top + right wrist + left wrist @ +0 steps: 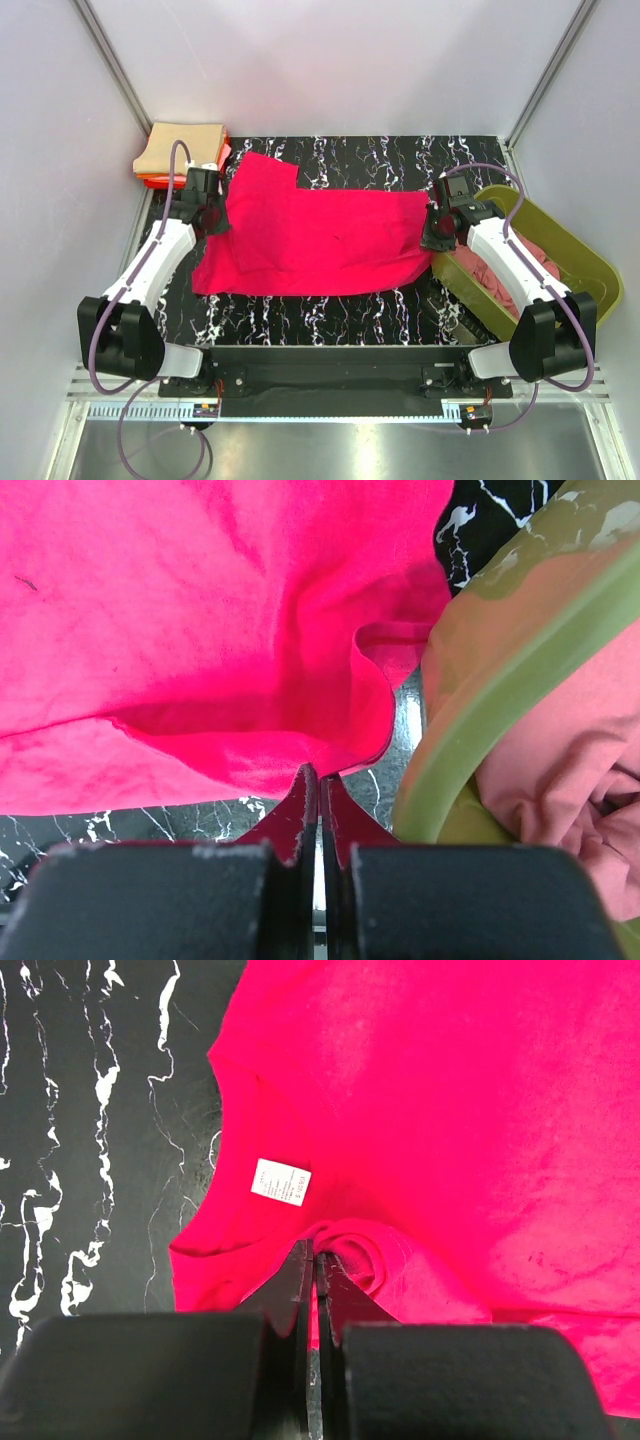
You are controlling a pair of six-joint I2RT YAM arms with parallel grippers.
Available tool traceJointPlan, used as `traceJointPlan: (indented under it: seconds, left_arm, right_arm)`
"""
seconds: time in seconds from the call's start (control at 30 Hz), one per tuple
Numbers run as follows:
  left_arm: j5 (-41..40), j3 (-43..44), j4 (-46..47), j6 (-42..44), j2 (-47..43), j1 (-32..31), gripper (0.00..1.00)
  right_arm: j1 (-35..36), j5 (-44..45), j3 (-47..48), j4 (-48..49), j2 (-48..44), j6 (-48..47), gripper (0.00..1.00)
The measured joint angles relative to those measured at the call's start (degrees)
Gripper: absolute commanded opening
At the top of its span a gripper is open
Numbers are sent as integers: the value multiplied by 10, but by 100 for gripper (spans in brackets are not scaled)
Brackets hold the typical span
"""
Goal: Fold and stack the t-shirts
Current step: Flatten the tshirt out
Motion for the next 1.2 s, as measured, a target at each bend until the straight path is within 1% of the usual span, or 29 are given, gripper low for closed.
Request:
traceJointPlan:
  seconds: [0.13, 0.27, 0.4, 0.5, 0.7, 0.97, 1.2]
  left_arm:
    - [2, 16, 5, 0, 12, 1, 0]
    - [12, 28, 33, 2, 33, 2, 0]
    - [16, 45, 46, 8, 67, 2, 0]
    - [14, 50, 50, 13, 90, 3, 0]
    - [10, 56, 47, 16, 108, 12, 0]
    - [27, 97, 53, 36, 137, 15, 0]
    - [18, 103, 57, 41, 167, 23, 0]
  right_arm:
    - [0, -2, 3, -9, 0, 9, 1]
    - [0, 2, 9, -20, 0, 15, 1]
    - [0, 7, 10, -21, -1, 17, 0]
    - [1, 20, 10, -21, -3, 21, 0]
    - [2, 38, 13, -27, -20, 27, 0]
    - [2, 41, 28, -30, -7, 28, 0]
    - [2, 75, 29, -30, -9, 40, 0]
